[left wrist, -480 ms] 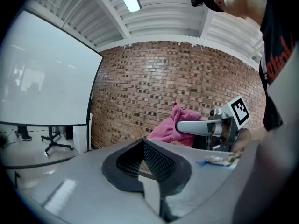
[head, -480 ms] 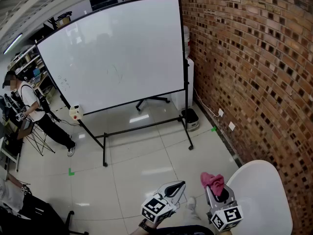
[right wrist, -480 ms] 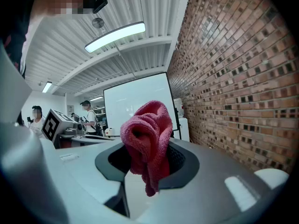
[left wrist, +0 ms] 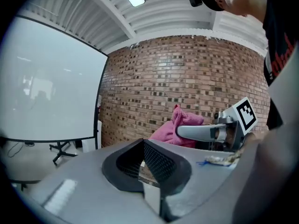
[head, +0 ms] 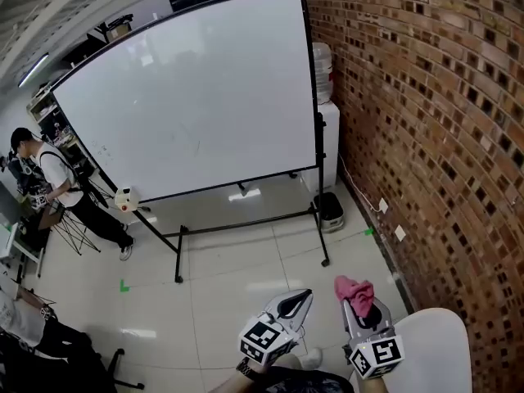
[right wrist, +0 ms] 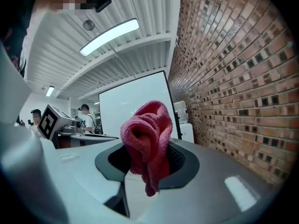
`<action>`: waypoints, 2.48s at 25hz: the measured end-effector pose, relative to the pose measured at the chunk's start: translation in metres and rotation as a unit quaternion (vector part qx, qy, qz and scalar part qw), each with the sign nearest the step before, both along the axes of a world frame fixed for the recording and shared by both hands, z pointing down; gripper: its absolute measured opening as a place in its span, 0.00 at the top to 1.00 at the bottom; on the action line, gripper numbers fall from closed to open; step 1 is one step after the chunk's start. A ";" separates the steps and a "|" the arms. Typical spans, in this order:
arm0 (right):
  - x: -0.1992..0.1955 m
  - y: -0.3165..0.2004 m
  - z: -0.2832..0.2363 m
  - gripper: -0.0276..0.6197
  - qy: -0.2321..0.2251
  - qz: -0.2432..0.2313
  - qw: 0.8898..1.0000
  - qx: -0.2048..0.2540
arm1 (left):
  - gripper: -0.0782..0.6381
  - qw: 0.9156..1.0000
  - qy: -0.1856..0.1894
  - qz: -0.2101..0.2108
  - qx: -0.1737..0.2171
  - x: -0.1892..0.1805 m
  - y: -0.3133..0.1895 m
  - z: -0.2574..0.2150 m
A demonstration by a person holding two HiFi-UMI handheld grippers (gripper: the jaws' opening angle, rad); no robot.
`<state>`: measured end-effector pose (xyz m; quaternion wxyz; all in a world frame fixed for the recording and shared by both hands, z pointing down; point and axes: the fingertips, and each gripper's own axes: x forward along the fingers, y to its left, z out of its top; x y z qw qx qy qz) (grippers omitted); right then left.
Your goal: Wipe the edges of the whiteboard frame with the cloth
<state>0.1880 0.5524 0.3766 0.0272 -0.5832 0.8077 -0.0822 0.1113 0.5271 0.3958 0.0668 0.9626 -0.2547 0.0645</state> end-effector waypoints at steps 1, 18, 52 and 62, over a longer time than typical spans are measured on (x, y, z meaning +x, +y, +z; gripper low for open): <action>0.005 -0.013 0.001 0.75 0.001 -0.003 1.000 0.003 | 0.89 1.000 0.000 -0.005 -0.001 0.003 -0.013 0.001; 0.035 -0.341 0.008 0.75 0.029 -0.006 0.999 -0.023 | 0.89 1.000 0.009 0.002 -0.012 0.039 -0.341 0.006; 0.063 -0.777 0.327 0.75 0.068 -0.084 0.941 -0.321 | 0.89 0.975 -0.090 -0.135 -0.149 0.042 -0.672 0.186; 0.068 -0.796 0.363 0.75 0.101 -0.093 0.920 -0.367 | 0.89 0.971 -0.081 -0.098 -0.202 0.065 -0.678 0.219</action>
